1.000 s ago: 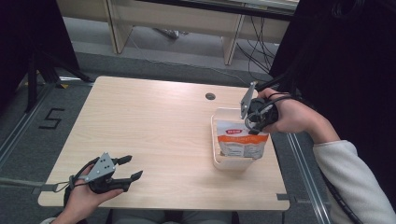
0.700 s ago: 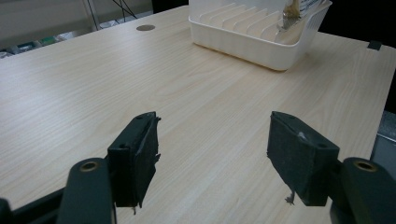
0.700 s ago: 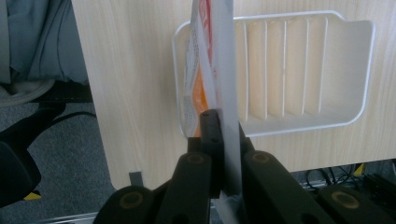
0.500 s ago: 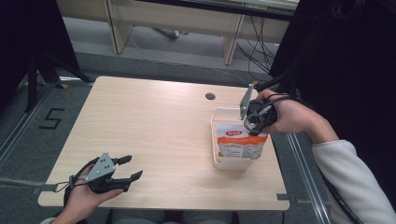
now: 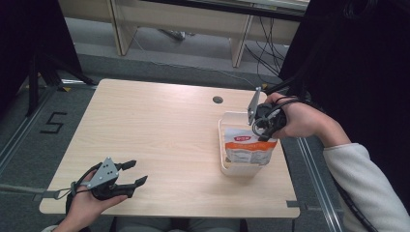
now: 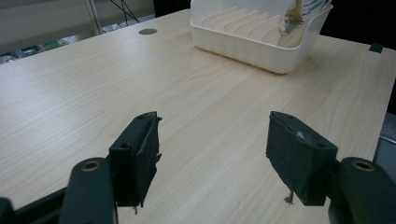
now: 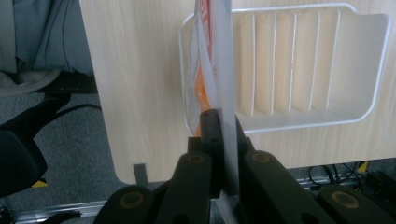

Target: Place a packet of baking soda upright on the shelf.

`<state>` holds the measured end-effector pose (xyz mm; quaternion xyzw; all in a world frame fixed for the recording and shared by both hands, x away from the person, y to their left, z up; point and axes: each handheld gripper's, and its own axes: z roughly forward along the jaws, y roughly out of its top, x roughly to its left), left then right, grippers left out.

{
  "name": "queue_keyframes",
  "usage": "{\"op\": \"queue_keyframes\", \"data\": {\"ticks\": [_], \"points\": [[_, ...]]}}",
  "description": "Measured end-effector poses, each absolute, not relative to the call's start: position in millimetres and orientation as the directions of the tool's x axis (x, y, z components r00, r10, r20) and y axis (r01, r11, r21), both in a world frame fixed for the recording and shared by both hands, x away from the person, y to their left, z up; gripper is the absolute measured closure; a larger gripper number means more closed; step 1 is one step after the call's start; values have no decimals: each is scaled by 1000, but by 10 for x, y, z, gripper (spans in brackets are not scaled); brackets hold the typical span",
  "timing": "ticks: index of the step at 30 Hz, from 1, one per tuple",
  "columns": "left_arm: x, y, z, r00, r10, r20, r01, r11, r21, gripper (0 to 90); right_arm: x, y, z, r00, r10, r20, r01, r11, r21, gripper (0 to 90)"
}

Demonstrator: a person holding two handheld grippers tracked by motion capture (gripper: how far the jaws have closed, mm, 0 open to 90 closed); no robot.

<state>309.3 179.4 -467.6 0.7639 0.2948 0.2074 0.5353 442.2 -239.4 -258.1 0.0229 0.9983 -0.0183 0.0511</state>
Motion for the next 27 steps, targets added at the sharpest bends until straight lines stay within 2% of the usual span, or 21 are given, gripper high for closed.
{"op": "queue_keyframes", "data": {"ticks": [4,7,9,10,11,12,14,17,22,24,26,27], "points": [[3094,1798,-4669,742,670,16,218,-265,939,342,4435,-2378,-2589,-995,1,-95,6,998,-57,900],[3089,1800,-4665,738,675,14,222,-263,939,342,4433,-2355,-2582,-995,10,-94,17,997,-75,900],[3090,1801,-4669,741,672,11,225,-264,938,342,4418,-2310,-2577,-995,54,-81,64,991,-121,900],[3090,1802,-4670,740,673,10,227,-264,937,342,4443,-2288,-2580,-996,3,-84,14,992,-128,900],[3089,1802,-4670,739,673,10,226,-262,938,342,4421,-2276,-2580,-995,45,-84,57,989,-136,900],[3090,1805,-4668,741,671,16,221,-266,938,342,4452,-2261,-2583,-997,-3,-75,8,990,-143,900],[3087,1810,-4665,738,675,15,222,-263,939,343,4442,-2247,-2604,-997,21,-70,31,988,-154,900],[3088,1814,-4659,738,675,21,216,-265,940,345,4423,-2233,-2645,-997,43,-62,52,987,-153,900],[3085,1805,-4663,737,676,16,221,-263,939,345,4444,-2249,-2627,-997,20,-69,30,988,-149,900],[3087,1806,-4661,736,677,18,219,-262,940,345,4431,-2257,-2646,-996,46,-71,56,986,-154,900],[3089,1805,-4665,737,675,14,222,-263,939,346,4457,-2262,-2667,-997,14,-70,26,986,-167,900],[3087,1803,-4666,737,676,12,224,-261,939,345,4448,-2269,-2669,-997,42,-64,52,985,-165,900]]}}
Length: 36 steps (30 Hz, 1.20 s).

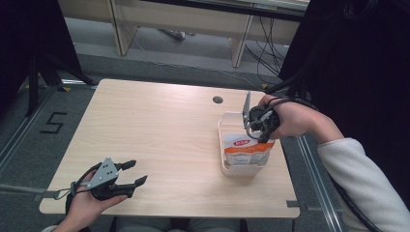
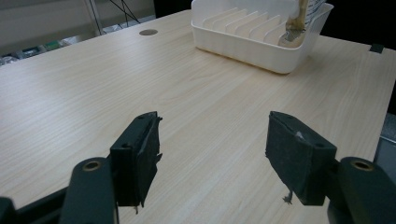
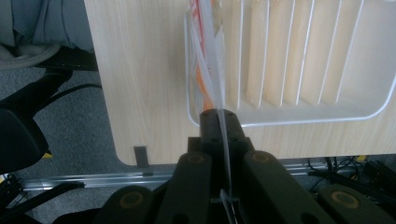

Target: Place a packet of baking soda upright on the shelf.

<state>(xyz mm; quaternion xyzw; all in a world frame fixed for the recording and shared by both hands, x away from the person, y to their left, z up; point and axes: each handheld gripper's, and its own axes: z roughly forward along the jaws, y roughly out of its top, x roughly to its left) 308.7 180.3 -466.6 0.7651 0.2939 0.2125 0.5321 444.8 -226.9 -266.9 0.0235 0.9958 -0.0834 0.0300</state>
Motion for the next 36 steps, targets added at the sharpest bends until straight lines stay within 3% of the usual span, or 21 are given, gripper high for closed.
{"op": "queue_keyframes", "data": {"ticks": [36], "points": [[3084,1803,-4663,736,677,14,222,-261,940,347,4503,-2288,-2839,-998,49,-44,57,981,-183,900]]}}
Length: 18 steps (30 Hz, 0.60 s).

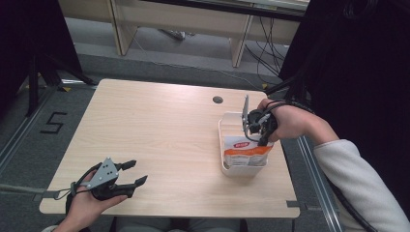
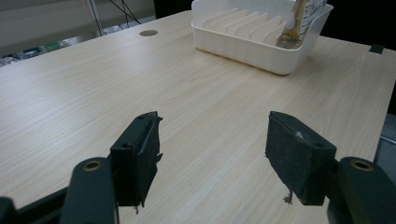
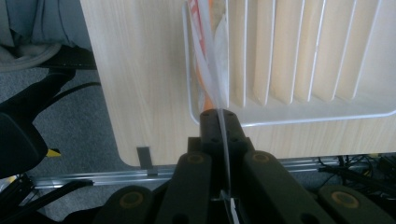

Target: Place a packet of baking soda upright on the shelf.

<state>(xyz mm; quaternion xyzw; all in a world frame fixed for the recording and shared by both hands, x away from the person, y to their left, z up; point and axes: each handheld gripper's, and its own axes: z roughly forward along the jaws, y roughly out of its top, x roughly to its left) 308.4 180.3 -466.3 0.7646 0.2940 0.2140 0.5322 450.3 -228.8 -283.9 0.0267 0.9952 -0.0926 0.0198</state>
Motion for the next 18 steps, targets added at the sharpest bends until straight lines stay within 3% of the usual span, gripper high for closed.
{"op": "queue_keyframes", "data": {"ticks": [18], "points": [[3086,1801,-4668,737,675,14,223,-263,939,348,4525,-2289,-2928,-996,75,-40,81,981,-178,900]]}}
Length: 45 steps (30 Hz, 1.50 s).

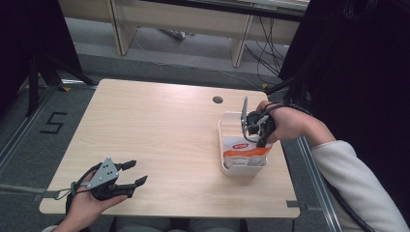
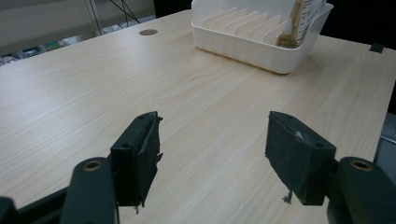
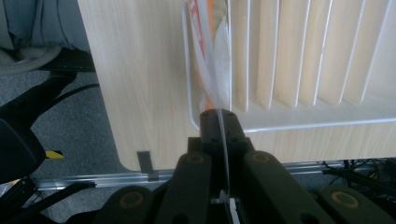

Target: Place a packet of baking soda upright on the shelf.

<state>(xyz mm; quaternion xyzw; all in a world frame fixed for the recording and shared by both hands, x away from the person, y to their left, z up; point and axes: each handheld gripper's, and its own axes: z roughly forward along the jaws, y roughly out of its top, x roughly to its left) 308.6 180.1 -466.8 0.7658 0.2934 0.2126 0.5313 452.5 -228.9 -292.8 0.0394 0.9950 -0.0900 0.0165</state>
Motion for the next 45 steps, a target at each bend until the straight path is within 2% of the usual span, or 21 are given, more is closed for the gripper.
{"op": "queue_keyframes", "data": {"ticks": [6,16,17,23,25,26,27,33,34,36,37,38,39,41,43,44,45], "points": [[3087,1805,-4665,736,677,15,222,-262,939,348,4536,-2286,-2985,-995,90,-40,96,982,-163,900],[3094,1795,-4672,739,674,14,220,-260,940,348,4546,-2398,-3104,-994,97,-54,101,992,-79,900],[3093,1793,-4672,739,674,13,221,-260,940,348,4521,-2416,-3119,-990,133,-51,137,988,-78,900],[3089,1780,-4677,739,674,16,226,-270,936,352,4538,-2530,-3183,-992,114,-47,115,993,-24,900],[3091,1779,-4677,739,674,17,225,-271,936,353,4517,-2546,-3193,-988,147,-49,148,988,-32,900],[3092,1780,-4678,739,673,19,225,-272,936,353,4537,-2557,-3206,-992,118,-42,119,993,-26,900],[3092,1781,-4679,739,673,18,225,-273,935,353,4526,-2569,-3209,-989,141,-43,142,989,-35,900],[3095,1776,-4689,739,674,9,233,-268,935,353,4532,-2624,-3252,-991,131,-39,132,991,-19,900],[3093,1775,-4689,738,674,9,233,-268,935,353,4516,-2636,-3248,-987,156,-44,157,987,-23,900],[3092,1776,-4689,739,674,8,235,-269,934,352,4530,-2652,-3272,-989,144,-36,145,989,-13,880],[3093,1780,-4691,741,672,12,234,-275,933,352,4516,-2660,-3289,-983,182,-32,183,983,-17,763],[3093,1780,-4691,741,672,12,234,-275,933,351,4516,-2660,-3289,-983,182,-32,183,983,-17,763],[3092,1782,-4694,741,671,10,240,-280,930,351,4511,-2664,-3287,-980,197,-20,197,980,-12,712],[3092,1777,-4698,740,672,5,246,-278,928,350,4485,-2665,-3259,-979,202,-26,201,979,40,603],[3095,1775,-4698,740,673,9,249,-286,925,342,4466,-2659,-3149,-977,200,-74,189,972,138,498],[3095,1772,-4700,741,671,7,250,-286,925,342,4466,-2659,-3149,-977,200,-74,189,972,138,498],[3092,1771,-4699,742,671,7,250,-286,925,338,4432,-2616,-3087,-972,218,-90,195,958,211,453]]}}
